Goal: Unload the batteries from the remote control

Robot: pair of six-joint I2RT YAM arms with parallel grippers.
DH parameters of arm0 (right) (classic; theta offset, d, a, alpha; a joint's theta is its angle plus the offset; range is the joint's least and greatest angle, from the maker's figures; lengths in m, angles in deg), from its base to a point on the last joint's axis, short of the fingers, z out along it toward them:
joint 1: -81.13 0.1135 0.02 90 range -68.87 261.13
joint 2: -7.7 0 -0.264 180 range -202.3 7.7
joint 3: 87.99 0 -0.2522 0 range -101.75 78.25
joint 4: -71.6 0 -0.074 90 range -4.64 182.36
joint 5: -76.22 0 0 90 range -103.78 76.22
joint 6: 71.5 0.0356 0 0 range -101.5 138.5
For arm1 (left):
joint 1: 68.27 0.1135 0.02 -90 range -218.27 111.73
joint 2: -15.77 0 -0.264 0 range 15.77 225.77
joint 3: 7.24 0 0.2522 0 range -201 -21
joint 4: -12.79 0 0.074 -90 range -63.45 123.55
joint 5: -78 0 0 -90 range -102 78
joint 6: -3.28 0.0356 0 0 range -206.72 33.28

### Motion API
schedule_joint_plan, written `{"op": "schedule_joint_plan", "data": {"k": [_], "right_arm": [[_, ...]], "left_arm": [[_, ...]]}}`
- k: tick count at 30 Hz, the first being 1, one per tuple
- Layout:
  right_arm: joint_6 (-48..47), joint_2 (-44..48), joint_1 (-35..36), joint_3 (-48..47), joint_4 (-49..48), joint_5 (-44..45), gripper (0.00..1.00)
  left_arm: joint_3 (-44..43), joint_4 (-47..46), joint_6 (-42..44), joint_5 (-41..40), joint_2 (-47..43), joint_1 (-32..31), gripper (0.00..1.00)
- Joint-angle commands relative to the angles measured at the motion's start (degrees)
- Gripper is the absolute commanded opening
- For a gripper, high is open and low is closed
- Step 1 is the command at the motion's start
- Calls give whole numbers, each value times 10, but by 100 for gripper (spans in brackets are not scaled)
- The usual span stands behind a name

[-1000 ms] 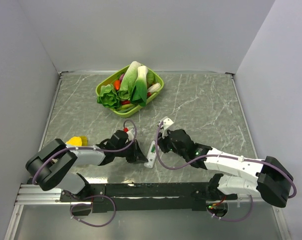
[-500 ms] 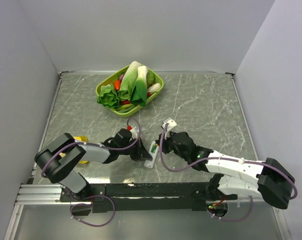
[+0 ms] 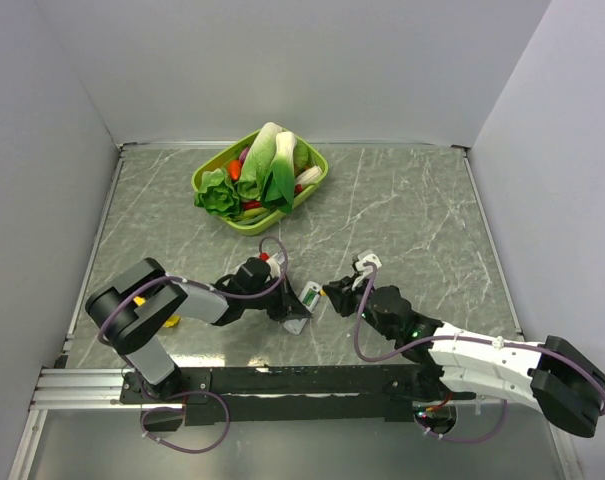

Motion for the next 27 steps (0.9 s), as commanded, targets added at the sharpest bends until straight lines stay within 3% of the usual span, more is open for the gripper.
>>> {"op": "schedule_joint_plan", "data": {"k": [1, 6, 11, 15, 21, 27], "right_arm": [[31, -11, 17, 24, 69, -55, 0], [3, -34, 17, -40, 147, -59, 0], [-15, -85, 17, -103, 200, -73, 0], [-17, -116, 17, -123, 205, -83, 0], [8, -122, 16, -115, 172, -74, 0], [34, -75, 16, -40, 89, -66, 0]], "left_arm": [[28, 113, 23, -84, 34, 6, 1], [-1, 147, 41, -79, -20, 7, 1], [-37, 245, 80, -112, -67, 26, 1], [-21, 228, 78, -97, -52, 35, 1], [7, 179, 55, -80, -8, 34, 1], [16, 178, 53, -89, 44, 34, 1]]}}
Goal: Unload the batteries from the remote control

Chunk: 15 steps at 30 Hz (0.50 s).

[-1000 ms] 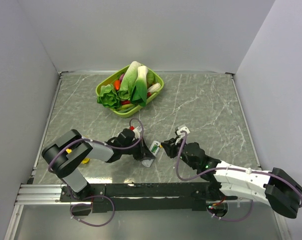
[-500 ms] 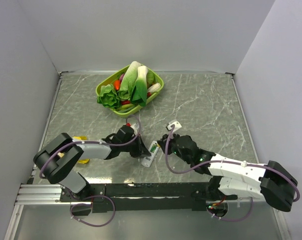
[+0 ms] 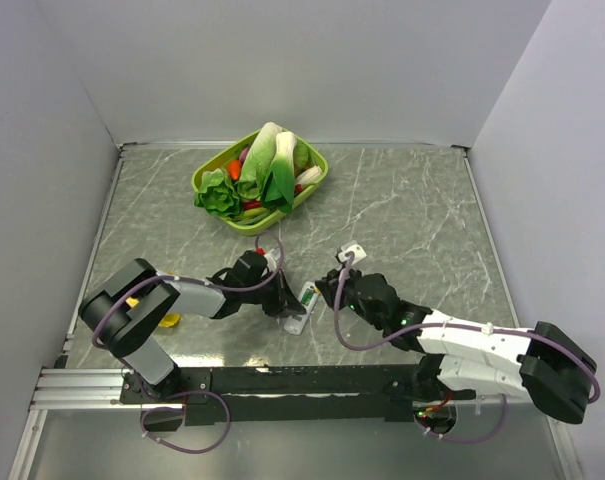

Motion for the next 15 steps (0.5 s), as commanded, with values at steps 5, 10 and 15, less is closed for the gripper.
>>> {"op": "schedule_joint_plan", "data": {"k": [5, 10, 15], "right_arm": [[44, 0, 14, 66, -4, -60, 0], [17, -26, 13, 2, 67, -58, 0], [3, -58, 13, -50, 125, -72, 0]], "left_arm": [[41, 104, 31, -119, 72, 6, 1], [46, 85, 35, -101, 55, 18, 1], [11, 175, 63, -141, -57, 13, 4]]}}
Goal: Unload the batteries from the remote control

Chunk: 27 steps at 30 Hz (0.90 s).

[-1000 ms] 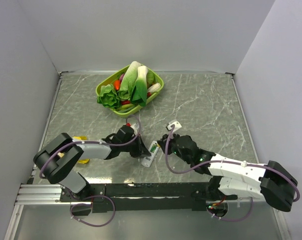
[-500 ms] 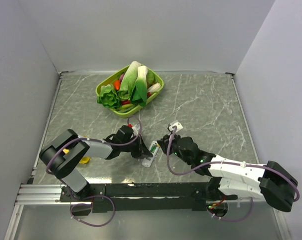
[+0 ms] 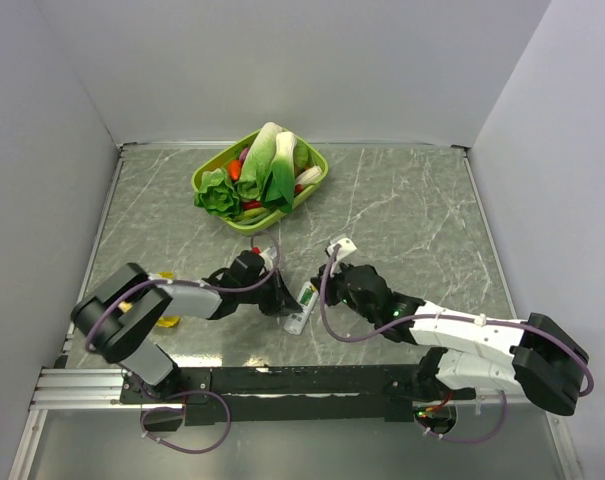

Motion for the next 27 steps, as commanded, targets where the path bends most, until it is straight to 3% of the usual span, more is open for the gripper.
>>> {"op": "schedule_joint_plan", "data": {"k": [1, 3, 5, 6, 7, 10, 13, 22, 27], "right_arm": [[14, -45, 12, -19, 100, -72, 0], [14, -57, 12, -24, 97, -74, 0], [13, -62, 12, -34, 98, -79, 0], [14, -64, 12, -36, 100, -78, 0], [14, -64, 12, -39, 103, -79, 0], [14, -62, 12, -46, 105, -82, 0], [17, -61, 12, -51, 111, -81, 0], [36, -58, 12, -42, 94, -86, 0], [50, -49, 11, -26, 78, -86, 0]], "left_arm": [[0, 198, 72, -147, -59, 10, 5], [-3, 214, 83, -148, -82, 10, 6], [-3, 192, 94, -99, -72, 9, 15], [-5, 191, 93, -86, -65, 8, 23], [-6, 191, 93, -81, -61, 5, 42], [-11, 204, 101, -109, -69, -27, 59], [-24, 219, 111, -127, -88, -46, 68], [-36, 269, 103, -212, -94, -83, 60], [-40, 249, 100, -224, -87, -112, 58]]}}
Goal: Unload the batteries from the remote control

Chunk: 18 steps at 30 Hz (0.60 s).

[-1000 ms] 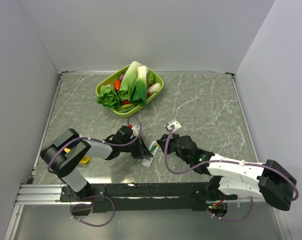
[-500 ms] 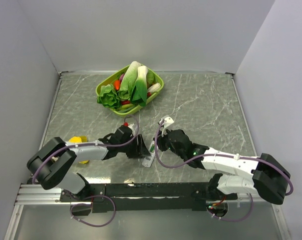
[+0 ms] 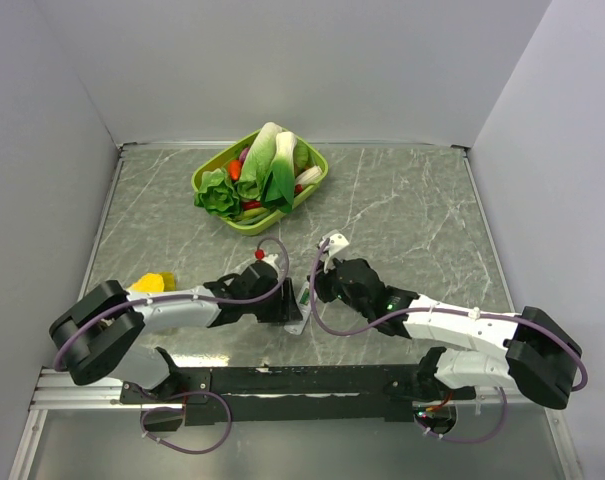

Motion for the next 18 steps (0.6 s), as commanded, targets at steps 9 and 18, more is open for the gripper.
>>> {"op": "schedule_joint_plan", "data": {"k": [9, 18], "right_arm": [[91, 2, 11, 64, -9, -84, 0], [110, 27, 10, 99, -39, -84, 0]], "left_arm": [[-15, 47, -23, -61, 80, -44, 45], [7, 39, -64, -61, 117, -45, 27]]}}
